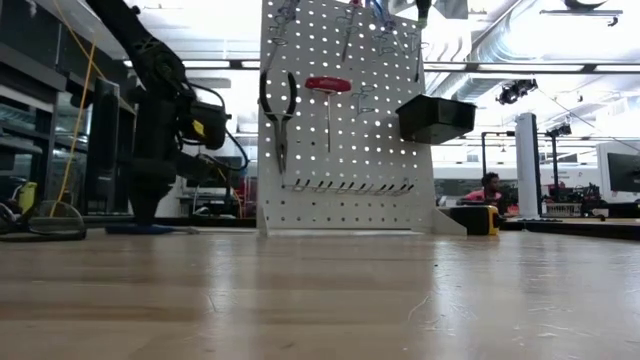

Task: Hang tools onto peg board
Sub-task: Hang the blue scissors on the peg board

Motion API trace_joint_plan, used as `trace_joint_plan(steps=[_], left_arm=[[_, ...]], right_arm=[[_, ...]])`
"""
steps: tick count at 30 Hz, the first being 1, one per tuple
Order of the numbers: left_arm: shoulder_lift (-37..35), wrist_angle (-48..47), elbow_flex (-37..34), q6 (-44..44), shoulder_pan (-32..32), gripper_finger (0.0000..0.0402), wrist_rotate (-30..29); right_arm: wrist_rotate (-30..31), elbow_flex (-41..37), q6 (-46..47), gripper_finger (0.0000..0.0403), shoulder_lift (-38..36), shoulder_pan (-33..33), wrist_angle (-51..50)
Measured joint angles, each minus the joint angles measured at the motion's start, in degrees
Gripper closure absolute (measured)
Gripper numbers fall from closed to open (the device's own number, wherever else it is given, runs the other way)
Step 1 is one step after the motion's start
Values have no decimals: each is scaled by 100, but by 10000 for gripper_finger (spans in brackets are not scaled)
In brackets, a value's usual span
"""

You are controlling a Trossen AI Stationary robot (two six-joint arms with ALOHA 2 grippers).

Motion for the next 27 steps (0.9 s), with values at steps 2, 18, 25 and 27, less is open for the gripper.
trace_joint_plan(steps=[2, 18, 25, 27], left_arm=[[-6, 62, -63, 183, -48, 172, -49], [95, -655, 169, 841, -330, 322, -892], [102, -1991, 826, 1124, -368, 398, -903], [98, -2281, 1014, 1132, -383, 397, -903]], right_arm=[[0, 0, 1, 261, 0, 15, -1], [-1, 0, 41, 261, 0, 37, 4], [2, 0, -88, 261, 0, 42, 74], [2, 0, -110, 261, 0, 65, 150]])
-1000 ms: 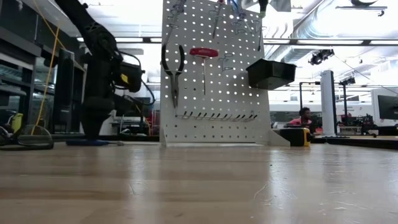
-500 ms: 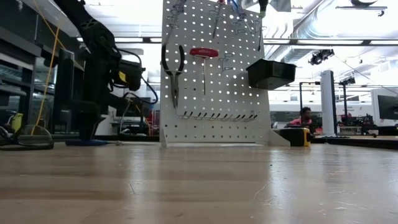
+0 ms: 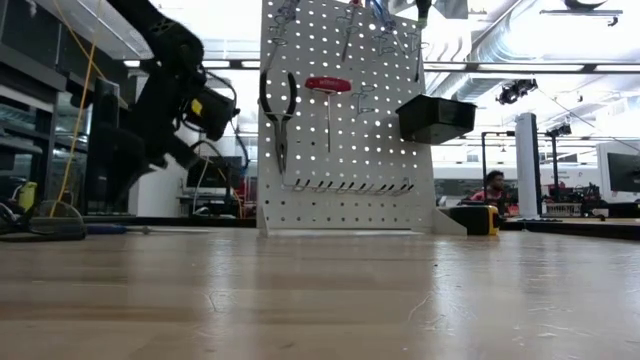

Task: Hang tools onto peg board
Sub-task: Hang the blue scissors on the peg board

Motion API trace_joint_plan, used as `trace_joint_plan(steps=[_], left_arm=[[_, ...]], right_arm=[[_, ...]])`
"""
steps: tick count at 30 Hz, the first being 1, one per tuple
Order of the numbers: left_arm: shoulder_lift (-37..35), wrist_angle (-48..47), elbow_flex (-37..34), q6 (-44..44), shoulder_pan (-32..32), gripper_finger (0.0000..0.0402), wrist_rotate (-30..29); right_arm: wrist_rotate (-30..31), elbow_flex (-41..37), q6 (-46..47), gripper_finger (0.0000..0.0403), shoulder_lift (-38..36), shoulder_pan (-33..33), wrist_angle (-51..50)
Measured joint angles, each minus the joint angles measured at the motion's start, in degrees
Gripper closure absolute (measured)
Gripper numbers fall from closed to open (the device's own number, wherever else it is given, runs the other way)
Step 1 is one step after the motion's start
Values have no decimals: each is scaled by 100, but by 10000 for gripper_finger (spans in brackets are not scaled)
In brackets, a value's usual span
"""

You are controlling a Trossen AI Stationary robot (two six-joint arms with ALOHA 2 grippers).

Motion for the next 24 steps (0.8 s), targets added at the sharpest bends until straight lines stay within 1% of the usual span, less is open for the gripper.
trace_joint_plan(steps=[5, 9, 12, 16, 24], left_arm=[[-5, -307, 295, 66, -51, 398, 9], [-7, -77, 305, 55, -64, 401, 87], [-7, 195, 303, 54, -87, 385, 92], [-7, 454, 303, 101, -196, 339, 111], [-13, 660, 303, 147, -365, 216, 113]], right_arm=[[-2, 0, -208, 261, 0, -1, 125], [-4, 0, -199, 261, 0, -1, 116], [-35, 0, -171, 261, 0, -1, 107], [-42, 0, -103, 261, -1, -1, 72], [-46, 0, -103, 261, -1, -1, 26]])
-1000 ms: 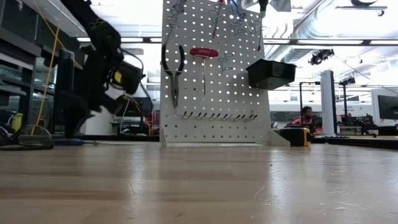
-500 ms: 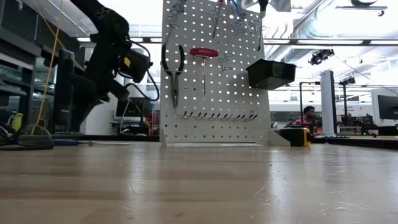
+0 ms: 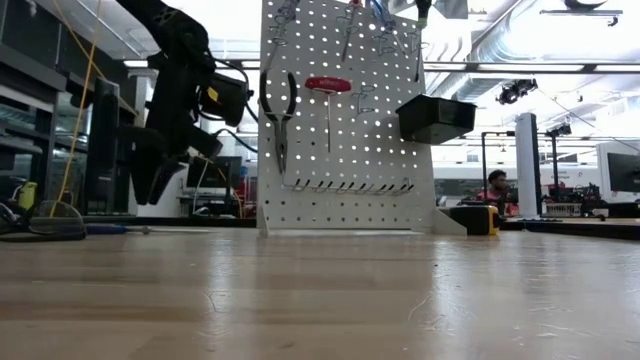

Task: Hang tools onto peg board
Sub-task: Hang the blue scissors on the peg board

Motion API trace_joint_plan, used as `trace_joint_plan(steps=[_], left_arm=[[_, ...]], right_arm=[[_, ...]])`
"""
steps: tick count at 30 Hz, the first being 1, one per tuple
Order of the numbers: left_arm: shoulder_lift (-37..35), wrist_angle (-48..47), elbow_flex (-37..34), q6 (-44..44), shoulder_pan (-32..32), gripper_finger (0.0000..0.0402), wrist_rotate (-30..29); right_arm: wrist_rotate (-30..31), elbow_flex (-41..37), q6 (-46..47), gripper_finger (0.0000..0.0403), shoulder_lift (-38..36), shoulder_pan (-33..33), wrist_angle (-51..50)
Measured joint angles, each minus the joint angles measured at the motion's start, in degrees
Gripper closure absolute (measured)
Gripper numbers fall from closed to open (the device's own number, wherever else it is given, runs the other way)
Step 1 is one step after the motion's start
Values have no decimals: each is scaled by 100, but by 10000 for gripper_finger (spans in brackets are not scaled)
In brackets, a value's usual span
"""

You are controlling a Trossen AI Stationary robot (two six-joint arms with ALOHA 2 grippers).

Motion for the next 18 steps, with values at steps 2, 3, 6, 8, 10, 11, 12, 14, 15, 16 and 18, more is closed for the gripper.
trace_joint_plan(steps=[2, 3, 6, 8, 10, 11, 12, 14, 15, 16, 18], left_arm=[[-8, 126, -53, -49, 2, 190, -21], [-9, 208, -112, -111, 4, 178, -48], [-9, 395, -405, -361, 22, 148, -87], [-9, 512, -639, -510, 20, 134, -90], [-9, 773, -880, -734, 7, 125, -53], [-9, 965, -1021, -839, 7, 123, 5], [-11, 1147, -1151, -935, 7, 122, 77], [-61, 1431, -1420, -1052, 13, 122, 200], [-54, 1490, -1478, -1060, 17, 122, 240], [-5, 1492, -1474, -1065, 13, 122, 245], [102, 1481, -1439, -1100, 7, 134, 217]], right_arm=[[0, 0, 0, 261, -2, -1, 0], [0, 0, 2, 261, -2, -1, 0], [0, 0, 21, 261, -2, -1, 0], [0, 0, 20, 261, -2, -1, 0], [0, 0, 20, 261, -2, 1, -2], [6, 0, 16, 261, -2, 0, -4], [31, 0, 14, 261, -2, 0, -2], [81, 0, 15, 261, -2, 0, -3], [110, 0, 23, 261, -2, 1, 1], [123, 0, 53, 261, -2, -1, 2], [147, 0, 126, 261, -2, 2, -2]])
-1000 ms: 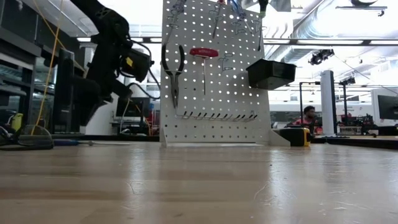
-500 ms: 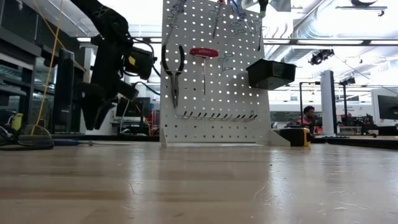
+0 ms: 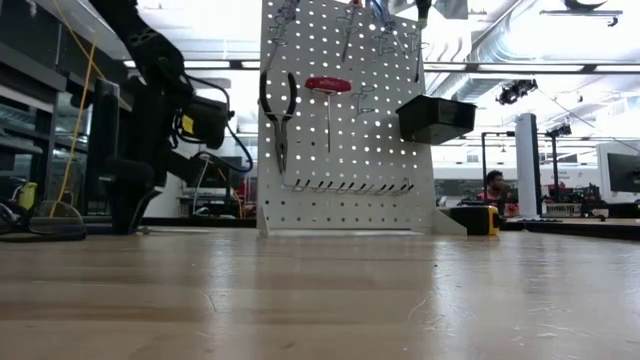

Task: Hang tools onto peg board
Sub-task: Hang the blue scissors on the peg board

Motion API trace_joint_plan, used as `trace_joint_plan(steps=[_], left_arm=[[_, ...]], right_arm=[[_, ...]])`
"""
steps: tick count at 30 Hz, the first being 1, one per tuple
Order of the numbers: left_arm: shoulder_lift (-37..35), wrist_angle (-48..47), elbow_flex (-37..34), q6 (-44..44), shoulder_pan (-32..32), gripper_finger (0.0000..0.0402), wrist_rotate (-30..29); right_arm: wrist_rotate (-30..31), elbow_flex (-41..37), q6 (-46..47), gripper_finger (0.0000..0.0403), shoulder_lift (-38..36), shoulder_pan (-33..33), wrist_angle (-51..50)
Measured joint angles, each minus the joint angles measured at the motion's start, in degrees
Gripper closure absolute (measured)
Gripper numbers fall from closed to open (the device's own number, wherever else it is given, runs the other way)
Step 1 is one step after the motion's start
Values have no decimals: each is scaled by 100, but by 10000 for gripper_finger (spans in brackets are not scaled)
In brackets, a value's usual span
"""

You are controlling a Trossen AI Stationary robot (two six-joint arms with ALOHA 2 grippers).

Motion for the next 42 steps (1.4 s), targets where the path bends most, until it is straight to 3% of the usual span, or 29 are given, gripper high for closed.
trace_joint_plan(steps=[3, 7, 10, 16, 18, 25, 30, 34, 37, 39, 42], left_arm=[[159, 0, 22, -52, -23, 200, 50], [171, -15, 22, -263, -160, 359, 238], [171, -21, 22, -631, -413, 365, 261], [338, -262, 214, -856, -1172, 366, -228], [327, -296, 347, -890, -1388, 393, -308], [291, 252, 759, -899, -1806, 397, 643], [335, 614, 791, -1166, -2285, 398, 1005], [263, 30, 1002, -1473, -2645, 399, 996], [-56, -420, 1110, -1746, -2864, 400, 597], [-271, -634, 1069, -2229, -3001, 400, -185], [-588, -984, 850, -3735, -3025, 401, -1328]], right_arm=[[13, 0, 27, 261, 0, -1, 0], [12, 0, 44, 261, 0, 9, 40], [13, 0, 35, 261, 0, 42, 68], [11, 0, -6, 261, 0, 87, 69], [12, 0, -19, 261, -2, 85, 72], [13, 0, -17, 261, -2, 70, 95], [10, 0, 0, 261, -2, 116, 89], [8, 0, -4, 261, -2, 118, 87], [9, 0, -94, 261, -2, 108, 87], [17, 0, -167, 261, -2, 103, 85], [34, 0, -172, 261, -2, 96, 65]])
